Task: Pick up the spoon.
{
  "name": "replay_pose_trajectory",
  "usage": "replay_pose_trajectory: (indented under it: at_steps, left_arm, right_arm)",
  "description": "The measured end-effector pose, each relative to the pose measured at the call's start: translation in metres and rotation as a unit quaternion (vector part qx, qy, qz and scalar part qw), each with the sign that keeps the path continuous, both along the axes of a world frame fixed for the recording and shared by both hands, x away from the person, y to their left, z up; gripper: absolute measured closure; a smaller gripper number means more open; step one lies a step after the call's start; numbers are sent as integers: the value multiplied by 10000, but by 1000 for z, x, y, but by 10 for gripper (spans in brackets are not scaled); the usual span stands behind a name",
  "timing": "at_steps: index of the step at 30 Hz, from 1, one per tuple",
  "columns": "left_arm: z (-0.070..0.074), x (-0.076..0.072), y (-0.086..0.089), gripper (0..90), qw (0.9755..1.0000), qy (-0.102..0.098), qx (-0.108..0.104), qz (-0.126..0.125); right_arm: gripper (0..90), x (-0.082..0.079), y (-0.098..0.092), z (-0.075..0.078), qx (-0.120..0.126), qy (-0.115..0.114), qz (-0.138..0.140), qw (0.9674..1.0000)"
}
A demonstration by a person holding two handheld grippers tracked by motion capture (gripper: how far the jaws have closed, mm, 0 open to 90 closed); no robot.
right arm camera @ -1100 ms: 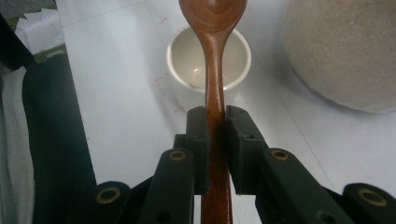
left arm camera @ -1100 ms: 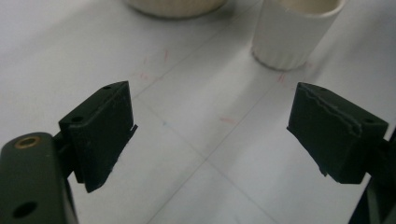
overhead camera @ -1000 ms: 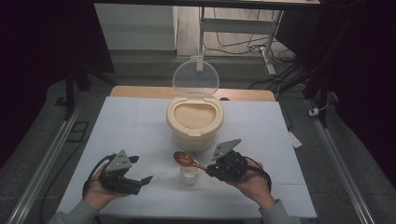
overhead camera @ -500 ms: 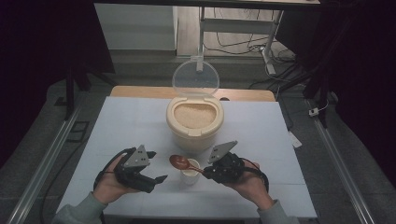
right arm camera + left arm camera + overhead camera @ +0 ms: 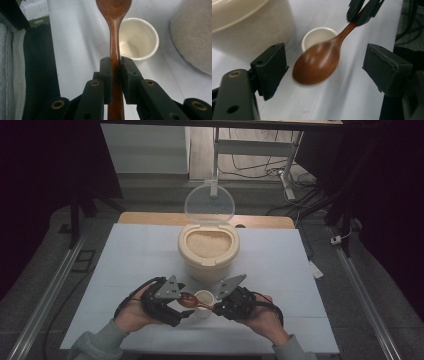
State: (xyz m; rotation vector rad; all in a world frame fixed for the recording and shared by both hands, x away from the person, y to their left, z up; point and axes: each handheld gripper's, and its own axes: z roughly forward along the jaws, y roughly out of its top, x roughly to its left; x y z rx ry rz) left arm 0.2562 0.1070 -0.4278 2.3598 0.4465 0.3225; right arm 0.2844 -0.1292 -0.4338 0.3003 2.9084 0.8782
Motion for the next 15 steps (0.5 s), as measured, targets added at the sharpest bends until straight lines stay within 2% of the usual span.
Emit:
replay_pose_trajectory:
  at_steps: [6, 15]
  left_arm:
    - [-3, 4, -20, 281, 9985, 112, 294, -446]
    - [-9, 8, -31, 403, 9957, 206, 540, -724]
  right_arm:
    - [794, -3, 4, 0, -11, -59, 158, 9999]
    - [794, -7, 6, 2, -31, -123, 346, 9993]
